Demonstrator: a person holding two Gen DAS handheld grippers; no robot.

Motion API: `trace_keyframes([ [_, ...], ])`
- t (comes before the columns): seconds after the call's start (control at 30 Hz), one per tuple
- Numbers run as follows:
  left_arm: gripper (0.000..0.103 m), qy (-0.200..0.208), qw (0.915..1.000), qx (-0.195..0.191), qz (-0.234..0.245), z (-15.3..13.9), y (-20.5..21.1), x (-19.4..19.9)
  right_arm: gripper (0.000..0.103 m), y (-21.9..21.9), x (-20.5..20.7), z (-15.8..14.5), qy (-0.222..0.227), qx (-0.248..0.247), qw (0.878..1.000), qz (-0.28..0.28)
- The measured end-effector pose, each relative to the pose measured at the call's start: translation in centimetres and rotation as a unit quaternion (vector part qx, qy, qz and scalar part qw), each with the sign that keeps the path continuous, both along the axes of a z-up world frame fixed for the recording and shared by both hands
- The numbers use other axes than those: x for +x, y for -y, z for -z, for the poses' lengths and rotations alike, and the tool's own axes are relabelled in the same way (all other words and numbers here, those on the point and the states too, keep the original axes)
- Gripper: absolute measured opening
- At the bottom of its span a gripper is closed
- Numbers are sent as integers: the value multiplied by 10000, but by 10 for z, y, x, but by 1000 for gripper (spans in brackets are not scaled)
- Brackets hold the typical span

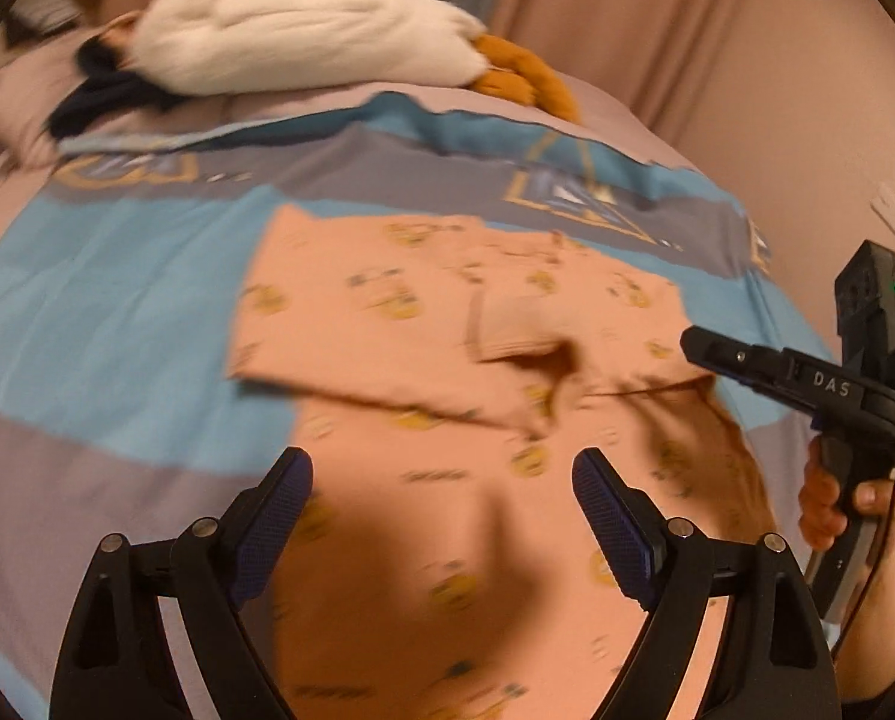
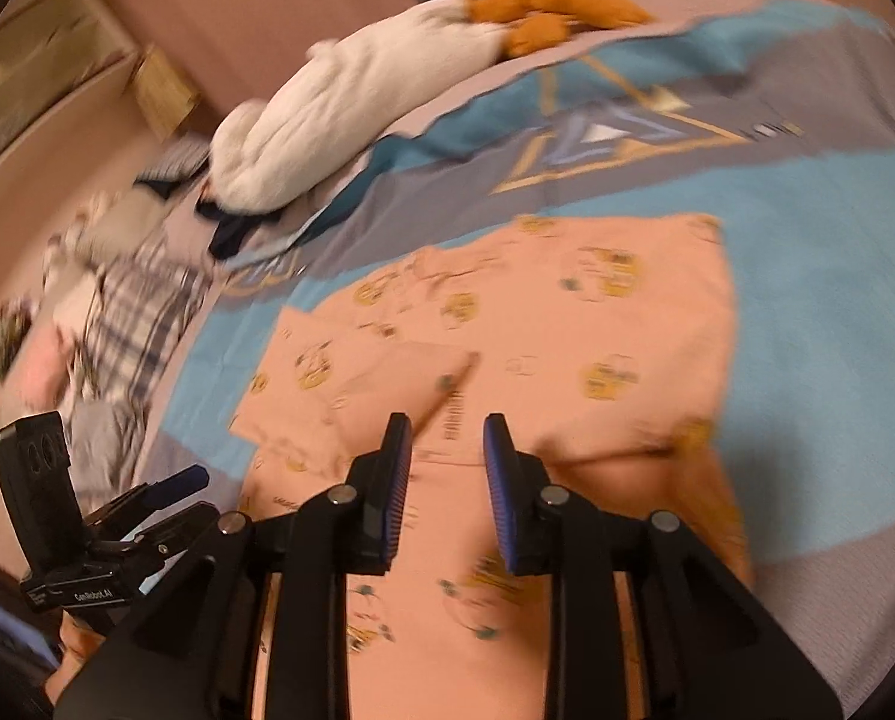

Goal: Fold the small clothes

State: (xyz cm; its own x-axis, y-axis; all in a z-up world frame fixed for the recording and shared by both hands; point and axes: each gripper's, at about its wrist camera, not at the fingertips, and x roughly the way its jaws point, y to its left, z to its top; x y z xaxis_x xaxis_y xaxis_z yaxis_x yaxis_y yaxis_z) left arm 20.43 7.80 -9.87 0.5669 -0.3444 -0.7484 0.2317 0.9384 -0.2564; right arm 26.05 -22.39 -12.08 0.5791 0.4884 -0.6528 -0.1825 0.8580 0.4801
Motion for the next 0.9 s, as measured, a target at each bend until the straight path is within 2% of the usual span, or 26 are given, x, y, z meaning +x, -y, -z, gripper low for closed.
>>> trace_keyframes([
  [0.07, 88, -57, 9998, -106, -136, 2, -11, -1, 37, -25, 6, -3, 74, -181, 9995, -252],
  [0.2, 88, -86, 9992, -294, -273, 4, -20, 1, 42, -84, 21, -9, 231, -823, 9927, -850],
  [0.3, 88, -77, 9987, -409, -303, 6, -27, -1, 45, -129, 36, -3, 102, -1673, 9757, -1411],
  [0.37, 88, -112, 9981, -505, -327, 7, -30, -2, 43, -149, 44, 9, 175, -2509, 9555, -1540],
  [0.4, 88, -138, 9979, -551, -318, 8, -30, 0, 39, -154, 48, 16, 119, -2788, 9473, -1571],
  [0.43, 88, -145, 9977, -577, -326, 10, -34, -3, 15, -154, 51, 24, 23, -2918, 9430, -1601],
  [0.47, 88, -150, 9976, -592, -327, 10, -34, -3, 9, -151, 53, 30, -45, -2960, 9421, -1576],
  [0.5, 88, -149, 9975, -607, -325, 10, -34, -3, 9, -145, 55, 31, -38, -3004, 9429, -1435],
  [0.53, 88, -144, 9974, -623, -329, 11, -36, -4, 9, -135, 54, 29, -6, -2931, 9479, -1251],
  [0.6, 88, -137, 9973, -638, -339, 11, -38, -4, 9, -103, 46, 16, 68, -2218, 9729, -650],
  [0.63, 88, -130, 9973, -641, -337, 12, -40, -4, 9, -84, 37, 8, 159, -1708, 9846, -337],
  [0.7, 88, -125, 9972, -648, -354, 13, -42, -4, 14, -46, 19, 1, 227, -726, 9971, 58],
  [0.77, 88, -138, 9968, -689, -388, 13, -44, -3, 25, -7, 6, 11, -21, 159, 9992, 359],
  [0.8, 88, -149, 9965, -719, -400, 13, -45, -2, 48, 8, 1, 19, -185, 494, 9975, 462],
  [0.83, 88, -156, 9962, -746, -416, 13, -46, -3, 63, 21, -2, 27, -313, 779, 9947, 599],
  [0.9, 88, -140, 9961, -765, -428, 12, -46, -4, 63, 40, -8, 40, -484, 1237, 9875, 847],
])
